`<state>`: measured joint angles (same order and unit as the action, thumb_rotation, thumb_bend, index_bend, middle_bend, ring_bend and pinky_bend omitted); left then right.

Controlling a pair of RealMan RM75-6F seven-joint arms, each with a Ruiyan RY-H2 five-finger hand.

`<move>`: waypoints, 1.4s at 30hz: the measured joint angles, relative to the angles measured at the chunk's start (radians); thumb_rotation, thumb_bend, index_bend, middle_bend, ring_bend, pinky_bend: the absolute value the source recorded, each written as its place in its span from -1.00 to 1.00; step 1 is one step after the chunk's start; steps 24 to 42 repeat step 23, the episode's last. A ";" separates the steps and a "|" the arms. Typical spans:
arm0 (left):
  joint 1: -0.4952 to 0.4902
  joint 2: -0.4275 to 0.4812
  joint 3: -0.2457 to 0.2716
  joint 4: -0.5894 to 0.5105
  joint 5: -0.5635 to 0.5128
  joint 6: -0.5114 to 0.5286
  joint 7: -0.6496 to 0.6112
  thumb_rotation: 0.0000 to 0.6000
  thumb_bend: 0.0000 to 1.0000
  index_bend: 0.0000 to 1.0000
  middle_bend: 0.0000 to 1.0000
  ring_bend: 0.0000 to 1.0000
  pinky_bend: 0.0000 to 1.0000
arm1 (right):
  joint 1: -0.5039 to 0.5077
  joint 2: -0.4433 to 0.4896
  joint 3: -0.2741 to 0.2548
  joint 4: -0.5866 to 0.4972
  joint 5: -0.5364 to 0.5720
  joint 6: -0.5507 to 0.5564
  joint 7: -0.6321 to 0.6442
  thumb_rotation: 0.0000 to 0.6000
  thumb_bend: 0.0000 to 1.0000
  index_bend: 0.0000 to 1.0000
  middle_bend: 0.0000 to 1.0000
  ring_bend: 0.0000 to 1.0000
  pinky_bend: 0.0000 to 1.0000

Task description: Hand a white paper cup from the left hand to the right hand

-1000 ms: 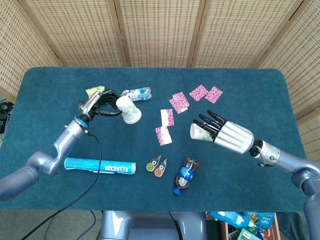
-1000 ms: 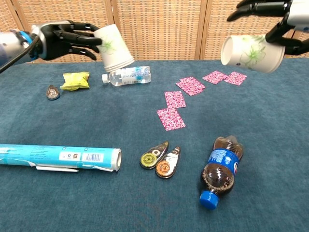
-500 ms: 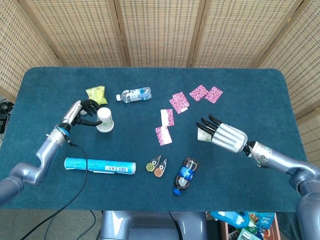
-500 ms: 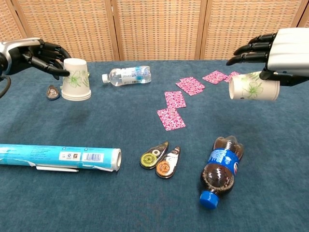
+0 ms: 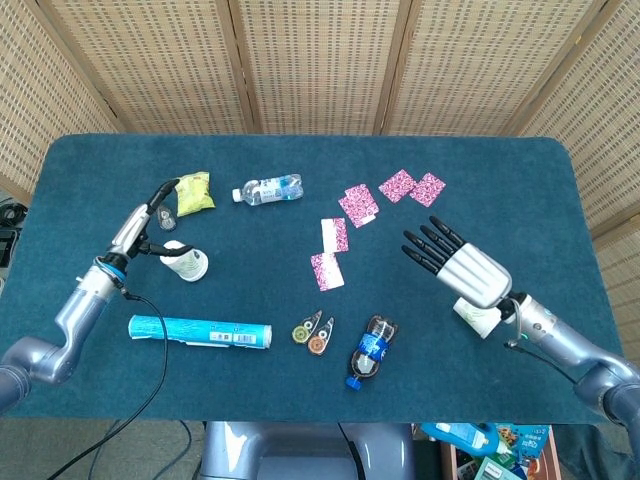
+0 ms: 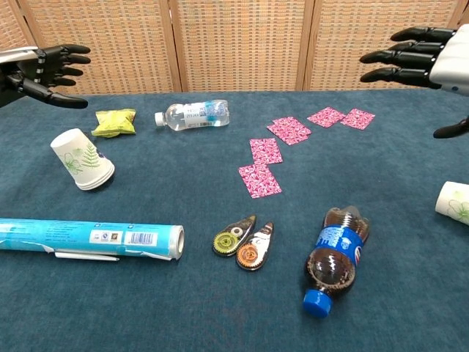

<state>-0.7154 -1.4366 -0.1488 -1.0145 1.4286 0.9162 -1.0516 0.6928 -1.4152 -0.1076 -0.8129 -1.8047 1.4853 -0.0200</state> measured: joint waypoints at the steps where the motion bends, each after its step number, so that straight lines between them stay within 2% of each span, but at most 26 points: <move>1: 0.011 0.013 0.000 -0.018 0.001 0.024 0.014 1.00 -0.63 -1.00 -1.00 -1.00 -1.00 | -0.012 0.013 0.006 -0.037 0.012 0.005 -0.008 1.00 -1.00 -0.90 -1.00 -0.81 -0.96; 7: 0.070 0.067 -0.004 -0.099 -0.006 0.125 0.145 1.00 -0.63 -1.00 -1.00 -1.00 -1.00 | -0.117 0.094 0.044 -0.286 0.110 0.052 -0.050 1.00 -1.00 -0.97 -1.00 -0.99 -1.00; 12: 0.132 0.115 0.001 -0.190 -0.021 0.209 0.318 1.00 -0.64 -1.00 -1.00 -1.00 -1.00 | -0.238 0.137 0.064 -0.444 0.214 0.101 -0.060 1.00 -1.00 -1.00 -1.00 -1.00 -1.00; 18: 0.233 0.184 0.025 -0.348 -0.046 0.335 0.599 1.00 -0.65 -1.00 -1.00 -1.00 -1.00 | -0.335 0.176 0.070 -0.606 0.313 0.122 -0.122 1.00 -1.00 -1.00 -1.00 -1.00 -1.00; 23: 0.321 0.234 0.053 -0.487 -0.080 0.432 0.860 1.00 -0.65 -1.00 -1.00 -1.00 -1.00 | -0.402 0.206 0.080 -0.741 0.353 0.157 -0.184 1.00 -1.00 -1.00 -1.00 -1.00 -1.00; 42: 0.321 0.234 0.053 -0.487 -0.080 0.432 0.860 1.00 -0.65 -1.00 -1.00 -1.00 -1.00 | -0.402 0.206 0.080 -0.741 0.353 0.157 -0.184 1.00 -1.00 -1.00 -1.00 -1.00 -1.00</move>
